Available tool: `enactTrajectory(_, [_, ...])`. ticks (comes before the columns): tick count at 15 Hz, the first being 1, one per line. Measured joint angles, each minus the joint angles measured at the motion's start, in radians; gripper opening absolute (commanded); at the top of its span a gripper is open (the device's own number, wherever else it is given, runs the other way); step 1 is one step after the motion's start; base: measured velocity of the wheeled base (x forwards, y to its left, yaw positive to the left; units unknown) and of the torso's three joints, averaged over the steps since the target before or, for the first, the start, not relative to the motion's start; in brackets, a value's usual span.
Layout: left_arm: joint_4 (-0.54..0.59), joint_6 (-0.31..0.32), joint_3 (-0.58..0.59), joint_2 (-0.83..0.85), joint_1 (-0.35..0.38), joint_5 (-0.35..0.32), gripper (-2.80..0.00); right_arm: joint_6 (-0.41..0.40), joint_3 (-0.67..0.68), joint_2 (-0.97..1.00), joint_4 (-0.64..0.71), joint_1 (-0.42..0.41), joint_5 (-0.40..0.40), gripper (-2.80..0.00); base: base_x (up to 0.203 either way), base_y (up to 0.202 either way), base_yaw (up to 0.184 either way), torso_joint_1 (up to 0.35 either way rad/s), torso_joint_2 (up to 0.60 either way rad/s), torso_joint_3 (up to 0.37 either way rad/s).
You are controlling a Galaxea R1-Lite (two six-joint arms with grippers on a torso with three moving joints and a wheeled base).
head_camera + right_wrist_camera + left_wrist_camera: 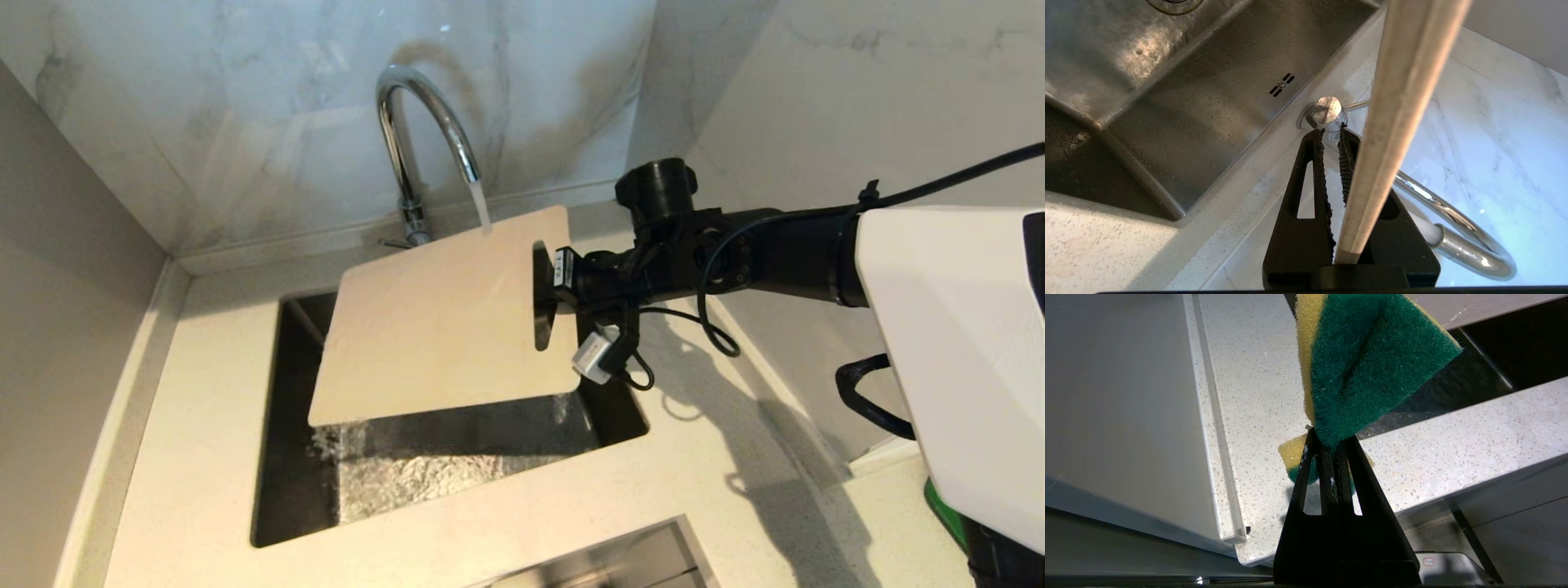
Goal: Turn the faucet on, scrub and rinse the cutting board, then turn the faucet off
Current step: Scrub the cutting board underwater
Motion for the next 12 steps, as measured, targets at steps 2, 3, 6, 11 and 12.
enactTrajectory(2, [0.0,0.0,0.0,0.0,0.0,0.0,-2.8,0.0,0.0,0.005,-0.001,0.0,0.003,-2.8,0.0,0.0,0.0,0.0,0.0,0.0])
enactTrajectory(3, [0.0,-0.001,0.0,0.0,0.0,0.0,-2.8,0.0,-0.001,0.007,-0.002,0.0,0.003,-2.8,0.0,0.0,0.0,0.0,0.0,0.0])
enactTrajectory(6, [0.0,0.0,0.0,0.0,0.0,-0.001,-2.8,0.001,-0.003,0.012,-0.002,0.0,0.003,-2.8,0.0,0.0,0.0,0.0,0.0,0.0])
enactTrajectory(11, [0.0,0.0,0.0,0.0,0.0,0.0,-2.8,0.0,0.053,0.005,0.001,0.034,0.012,-2.8,0.0,0.0,0.0,0.0,0.0,0.0])
enactTrajectory(12, [0.0,0.0,0.0,0.0,0.0,0.0,-2.8,0.0,0.079,-0.002,0.0,0.039,0.012,-2.8,0.0,0.0,0.0,0.0,0.0,0.0])
